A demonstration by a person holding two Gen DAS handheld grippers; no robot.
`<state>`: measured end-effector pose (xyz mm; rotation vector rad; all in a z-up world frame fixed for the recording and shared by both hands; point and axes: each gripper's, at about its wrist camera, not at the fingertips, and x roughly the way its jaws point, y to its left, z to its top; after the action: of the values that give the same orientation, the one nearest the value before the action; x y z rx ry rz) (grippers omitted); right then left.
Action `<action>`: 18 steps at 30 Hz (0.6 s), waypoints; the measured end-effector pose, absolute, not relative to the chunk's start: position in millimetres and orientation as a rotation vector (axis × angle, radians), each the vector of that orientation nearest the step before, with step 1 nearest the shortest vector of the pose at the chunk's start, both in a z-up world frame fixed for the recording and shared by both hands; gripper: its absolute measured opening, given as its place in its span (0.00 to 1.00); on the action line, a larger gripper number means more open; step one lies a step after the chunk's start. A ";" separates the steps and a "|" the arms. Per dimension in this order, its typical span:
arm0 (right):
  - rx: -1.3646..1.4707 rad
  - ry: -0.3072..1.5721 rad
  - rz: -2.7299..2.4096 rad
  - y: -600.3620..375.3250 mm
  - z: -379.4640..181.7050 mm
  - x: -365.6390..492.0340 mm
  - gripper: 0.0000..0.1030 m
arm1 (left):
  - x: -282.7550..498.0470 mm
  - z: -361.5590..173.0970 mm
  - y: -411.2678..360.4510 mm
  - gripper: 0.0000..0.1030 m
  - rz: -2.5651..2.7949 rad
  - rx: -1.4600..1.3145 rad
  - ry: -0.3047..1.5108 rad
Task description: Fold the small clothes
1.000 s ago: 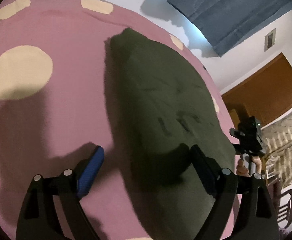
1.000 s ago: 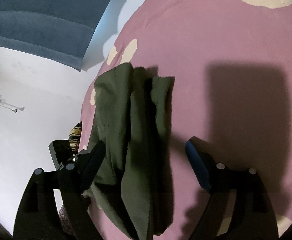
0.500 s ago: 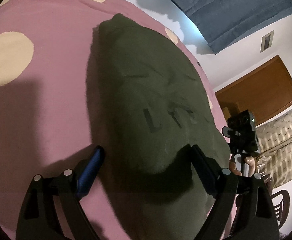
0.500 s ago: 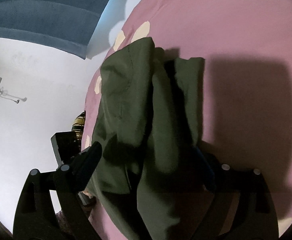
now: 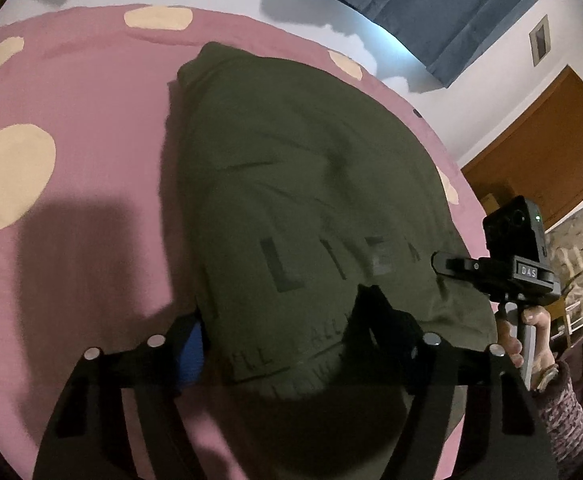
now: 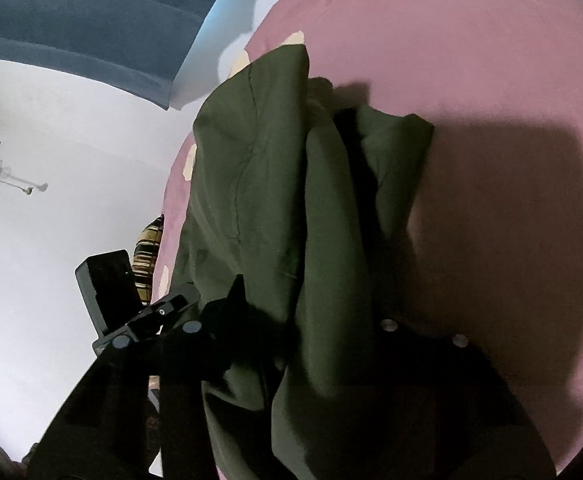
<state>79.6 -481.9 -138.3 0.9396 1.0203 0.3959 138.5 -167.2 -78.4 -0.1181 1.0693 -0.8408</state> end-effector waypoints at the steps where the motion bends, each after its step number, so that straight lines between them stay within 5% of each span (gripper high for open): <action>1: 0.943 1.012 0.398 -481.9 -138.2 76.4 0.39 | 138.3 -76.9 -167.0 0.66 -0.837 -0.116 1.067; 18: 0.915 0.942 0.402 -465.3 -118.8 54.9 0.27 | 127.2 -52.8 -156.6 0.55 -0.812 -0.082 1.030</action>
<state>54.9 -465.3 -118.8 0.9147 0.9418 0.4017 127.2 -156.6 -52.8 -0.0822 1.0301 -0.8120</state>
